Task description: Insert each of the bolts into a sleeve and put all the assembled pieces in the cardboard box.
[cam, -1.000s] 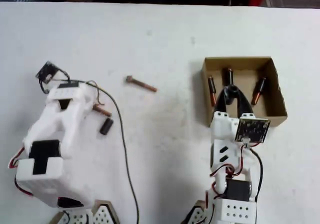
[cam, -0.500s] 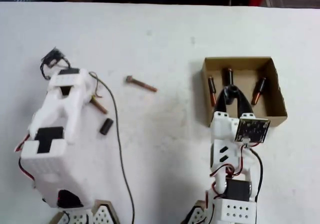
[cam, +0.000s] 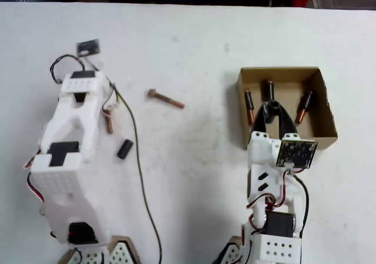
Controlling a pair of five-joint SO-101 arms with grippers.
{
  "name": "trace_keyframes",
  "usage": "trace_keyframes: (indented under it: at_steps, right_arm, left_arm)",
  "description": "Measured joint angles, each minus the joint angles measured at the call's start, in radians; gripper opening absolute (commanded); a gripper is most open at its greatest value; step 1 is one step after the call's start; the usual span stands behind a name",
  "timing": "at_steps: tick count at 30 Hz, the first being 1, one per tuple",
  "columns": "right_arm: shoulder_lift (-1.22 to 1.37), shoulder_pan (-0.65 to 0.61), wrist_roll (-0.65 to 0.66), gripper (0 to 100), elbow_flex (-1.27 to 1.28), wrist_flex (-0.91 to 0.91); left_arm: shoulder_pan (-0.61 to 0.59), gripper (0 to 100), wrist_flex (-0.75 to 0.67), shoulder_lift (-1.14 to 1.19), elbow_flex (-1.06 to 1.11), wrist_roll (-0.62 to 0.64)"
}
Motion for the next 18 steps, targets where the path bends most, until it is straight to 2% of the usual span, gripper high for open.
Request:
trace_keyframes:
  at_steps: [3, 8, 18]
  right_arm:
    - [0.0, 0.0, 0.0, 1.7, 0.0, 0.0]
    - [0.0, 0.0, 0.0, 1.7, 0.0, 0.0]
    - [0.0, -0.008, 0.0, 1.7, 0.0, 0.017]
  left_arm:
    - [0.015, 2, 0.086, 0.002, -0.015, -0.103]
    - [0.054, 2, 0.19, 0.002, -0.018, -0.198]
    - [0.069, 2, 0.213, -0.009, -0.009, -0.262]
